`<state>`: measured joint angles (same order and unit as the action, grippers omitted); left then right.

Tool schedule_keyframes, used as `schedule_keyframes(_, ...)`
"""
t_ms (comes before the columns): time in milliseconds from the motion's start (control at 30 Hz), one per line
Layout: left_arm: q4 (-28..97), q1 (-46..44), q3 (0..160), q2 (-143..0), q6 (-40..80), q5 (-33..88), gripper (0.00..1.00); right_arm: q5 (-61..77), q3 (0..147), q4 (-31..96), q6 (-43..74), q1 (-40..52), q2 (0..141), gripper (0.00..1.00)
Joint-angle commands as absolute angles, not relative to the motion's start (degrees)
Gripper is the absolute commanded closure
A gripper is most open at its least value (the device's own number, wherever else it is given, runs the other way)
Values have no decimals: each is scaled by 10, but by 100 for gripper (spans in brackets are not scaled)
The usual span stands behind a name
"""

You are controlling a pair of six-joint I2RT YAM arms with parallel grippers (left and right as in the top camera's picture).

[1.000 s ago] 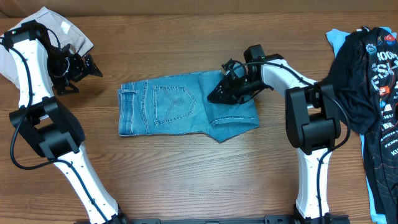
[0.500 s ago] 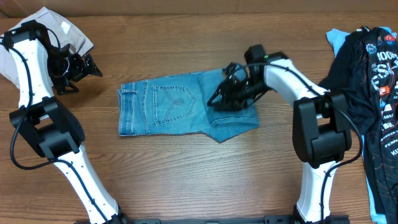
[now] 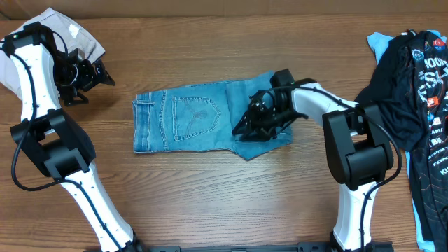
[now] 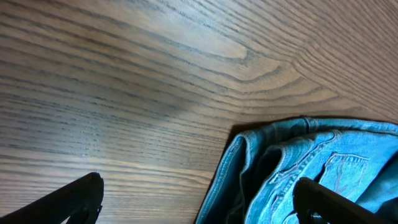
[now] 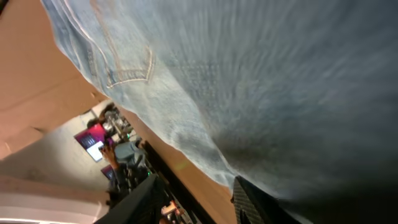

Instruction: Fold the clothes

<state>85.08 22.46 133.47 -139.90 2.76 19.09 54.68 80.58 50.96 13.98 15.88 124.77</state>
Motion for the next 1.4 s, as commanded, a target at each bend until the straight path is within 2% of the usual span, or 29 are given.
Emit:
schedule_keyframes(0,858,217,1333,-1387,5,201,0,509,882,528,148,137,1231,55)
schedule_keyframes(100,866,216,1332,-1387,-42,255,0,454,956,578,148,128,1226,43)
schedule_keyframes(167,872,215,1332,-1387,-64,277,0,412,1006,614,149,121,1225,20)
schedule_keyframes(233,875,211,1332,-1388,-72,279,0,377,1054,648,149,114,1225,2)
schedule_keyframes(267,877,209,1331,-1389,-73,277,0,366,1074,661,149,111,1225,0)
schedule_keyframes(500,851,189,1280,-1396,-73,278,0,346,1151,686,149,93,1225,0)
schedule_keyframes(1100,735,171,1069,-1396,-51,347,1,331,1152,682,146,92,1225,0)
schedule_keyframes(1167,732,164,1056,-1396,-51,346,4,330,1152,682,146,92,1225,0)
schedule_keyframes(1367,726,146,1036,-1396,-52,355,33,331,1152,682,147,92,1225,0)
